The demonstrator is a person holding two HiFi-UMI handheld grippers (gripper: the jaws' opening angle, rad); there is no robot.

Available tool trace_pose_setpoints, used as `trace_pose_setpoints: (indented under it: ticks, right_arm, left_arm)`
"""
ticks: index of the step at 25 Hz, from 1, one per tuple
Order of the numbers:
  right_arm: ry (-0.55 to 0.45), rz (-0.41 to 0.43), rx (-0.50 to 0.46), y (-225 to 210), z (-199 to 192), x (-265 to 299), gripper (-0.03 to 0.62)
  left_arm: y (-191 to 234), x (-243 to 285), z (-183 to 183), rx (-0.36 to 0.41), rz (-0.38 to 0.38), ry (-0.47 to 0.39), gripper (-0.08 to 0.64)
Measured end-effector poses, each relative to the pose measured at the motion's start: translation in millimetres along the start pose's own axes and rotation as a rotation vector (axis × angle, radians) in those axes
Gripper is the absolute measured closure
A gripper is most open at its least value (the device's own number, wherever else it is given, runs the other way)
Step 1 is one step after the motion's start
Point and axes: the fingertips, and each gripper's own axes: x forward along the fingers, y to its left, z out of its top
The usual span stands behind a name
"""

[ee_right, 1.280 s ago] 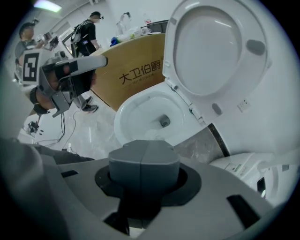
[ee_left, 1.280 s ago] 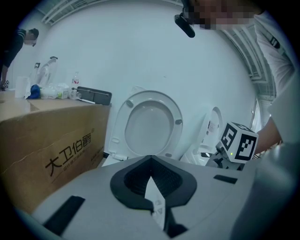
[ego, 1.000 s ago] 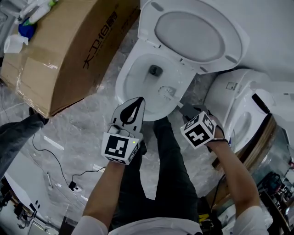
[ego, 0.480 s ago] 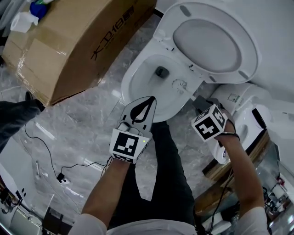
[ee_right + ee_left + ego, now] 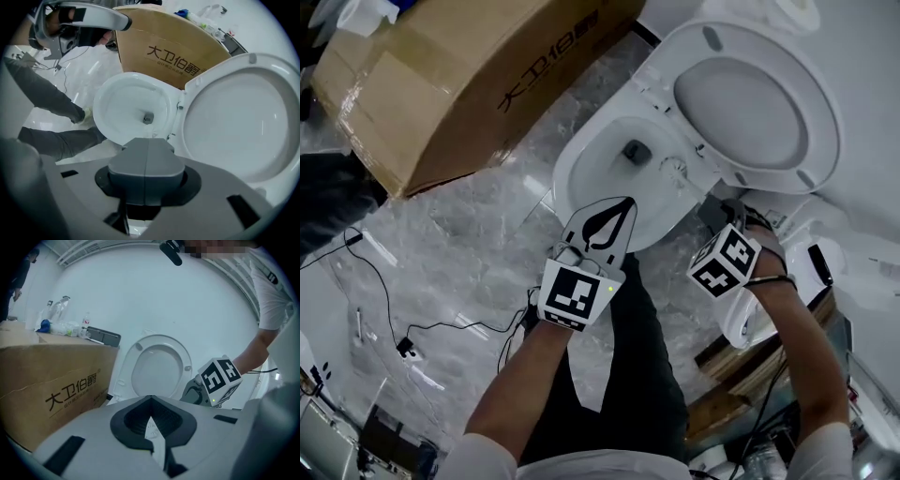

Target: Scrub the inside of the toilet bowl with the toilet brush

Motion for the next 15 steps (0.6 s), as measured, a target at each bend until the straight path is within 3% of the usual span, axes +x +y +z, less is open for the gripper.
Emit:
trace_pose_setpoints:
  ticks: [6, 15]
  right_arm:
    - [0.003, -0.06, -0.086, -13.5, 13.3, 4.5, 0.436]
    - [0.008, -0.187, -0.431, -29.3, 36.9, 10.0, 0.436]
  left_arm:
    - [8.2, 0.8, 0.0, -0.005, 0.018, -0.011, 0.552]
    - [27.7, 2.1, 2.9, -0.02, 0.066, -0.038, 0.552]
